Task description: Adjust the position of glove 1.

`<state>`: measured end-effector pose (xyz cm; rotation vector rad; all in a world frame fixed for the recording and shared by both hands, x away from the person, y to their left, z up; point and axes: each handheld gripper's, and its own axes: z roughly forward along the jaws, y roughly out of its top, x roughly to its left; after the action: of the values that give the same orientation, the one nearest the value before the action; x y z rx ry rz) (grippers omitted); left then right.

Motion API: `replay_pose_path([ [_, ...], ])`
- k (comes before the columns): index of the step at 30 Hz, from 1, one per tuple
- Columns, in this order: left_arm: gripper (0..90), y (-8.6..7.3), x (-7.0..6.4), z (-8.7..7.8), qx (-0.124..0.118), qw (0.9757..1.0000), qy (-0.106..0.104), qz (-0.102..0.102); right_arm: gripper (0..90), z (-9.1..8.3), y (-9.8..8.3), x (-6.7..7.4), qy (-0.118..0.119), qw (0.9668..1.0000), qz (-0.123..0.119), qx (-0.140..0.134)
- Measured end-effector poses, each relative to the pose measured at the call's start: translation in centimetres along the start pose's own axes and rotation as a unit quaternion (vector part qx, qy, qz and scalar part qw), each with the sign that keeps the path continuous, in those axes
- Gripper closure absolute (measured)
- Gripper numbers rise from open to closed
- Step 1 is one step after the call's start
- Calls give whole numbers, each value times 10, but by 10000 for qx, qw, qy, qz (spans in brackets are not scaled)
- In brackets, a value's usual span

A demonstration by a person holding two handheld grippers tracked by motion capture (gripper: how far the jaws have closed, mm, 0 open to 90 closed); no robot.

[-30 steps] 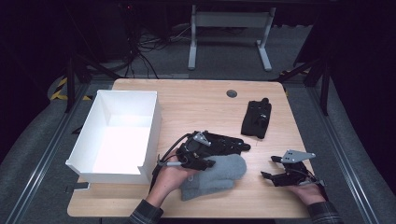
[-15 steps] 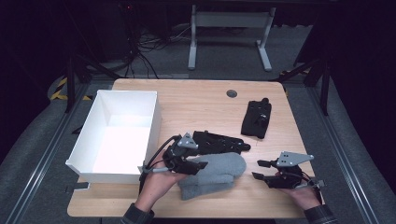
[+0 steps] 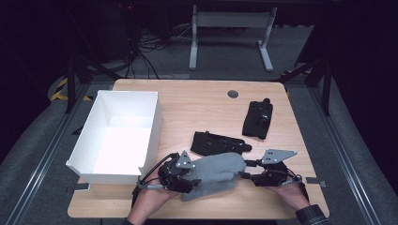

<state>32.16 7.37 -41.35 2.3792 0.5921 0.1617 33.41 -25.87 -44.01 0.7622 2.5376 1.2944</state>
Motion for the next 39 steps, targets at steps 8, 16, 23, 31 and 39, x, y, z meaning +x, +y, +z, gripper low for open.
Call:
replay_pose_path([
  [8, 845, 5, -8, 8, 252, 9992, -161, 256, 842, 3, 5, 1, -93, 9999, -97, -42],
  [16, 882, 8, -5, -6, 50, 9996, -273, -33, 868, -3, 8, 0, -97, 9998, -71, -179],
  [23, 885, 18, -17, -25, -287, 9988, -370, 104, 871, -15, 12, -2, -134, 9988, -36, -459],
  [31, 878, 18, -29, -13, -7, 9974, -672, 243, 869, -15, 6, -4, -154, 9995, -45, -254],
  [39, 698, 18, -21, -14, -394, 9954, -867, 75, 620, -11, -1, -9, -165, 9998, 87, 21],
])
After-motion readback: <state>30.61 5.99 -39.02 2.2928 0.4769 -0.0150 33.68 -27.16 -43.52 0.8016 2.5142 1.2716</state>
